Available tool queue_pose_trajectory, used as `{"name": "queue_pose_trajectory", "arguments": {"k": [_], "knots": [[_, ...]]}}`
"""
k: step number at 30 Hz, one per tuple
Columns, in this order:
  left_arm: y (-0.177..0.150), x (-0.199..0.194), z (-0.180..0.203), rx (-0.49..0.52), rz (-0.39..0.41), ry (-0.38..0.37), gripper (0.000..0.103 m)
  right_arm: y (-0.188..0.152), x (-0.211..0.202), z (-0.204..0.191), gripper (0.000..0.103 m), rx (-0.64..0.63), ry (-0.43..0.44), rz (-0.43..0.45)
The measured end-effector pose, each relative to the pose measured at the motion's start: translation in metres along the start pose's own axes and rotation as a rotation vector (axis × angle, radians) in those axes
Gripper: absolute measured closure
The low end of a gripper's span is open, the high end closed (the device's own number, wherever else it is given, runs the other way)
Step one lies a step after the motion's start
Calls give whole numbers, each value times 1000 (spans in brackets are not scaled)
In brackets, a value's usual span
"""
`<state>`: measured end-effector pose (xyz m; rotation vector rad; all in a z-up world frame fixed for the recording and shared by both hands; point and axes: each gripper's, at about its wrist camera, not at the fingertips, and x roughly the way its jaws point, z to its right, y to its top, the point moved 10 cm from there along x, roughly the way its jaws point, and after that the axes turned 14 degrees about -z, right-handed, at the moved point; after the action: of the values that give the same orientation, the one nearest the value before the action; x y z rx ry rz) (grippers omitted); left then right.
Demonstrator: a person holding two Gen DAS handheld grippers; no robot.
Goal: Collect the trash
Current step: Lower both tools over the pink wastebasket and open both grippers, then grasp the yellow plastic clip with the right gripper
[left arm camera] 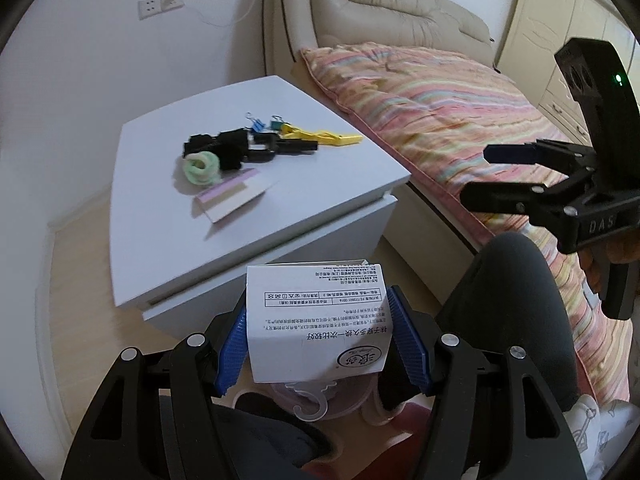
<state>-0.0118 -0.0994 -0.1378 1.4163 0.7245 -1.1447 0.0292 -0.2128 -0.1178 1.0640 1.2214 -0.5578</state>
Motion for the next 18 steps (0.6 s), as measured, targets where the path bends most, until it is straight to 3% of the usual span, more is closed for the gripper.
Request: {"name": "queue_pose_trajectory", "arguments": {"k": [1, 2, 3, 18], "knots": [[0, 0, 1, 3, -2, -6, 31, 1, 0, 1, 3, 2, 2, 0], [1, 1, 3, 4, 0, -17, 18, 0, 0, 1, 3, 4, 4, 0], [2, 0, 3, 2, 7, -26, 15, 1, 0, 2, 3, 6, 5, -1], [4, -7, -30, -87, 38, 48, 8, 3, 7, -8, 3, -8, 21, -11]]}}
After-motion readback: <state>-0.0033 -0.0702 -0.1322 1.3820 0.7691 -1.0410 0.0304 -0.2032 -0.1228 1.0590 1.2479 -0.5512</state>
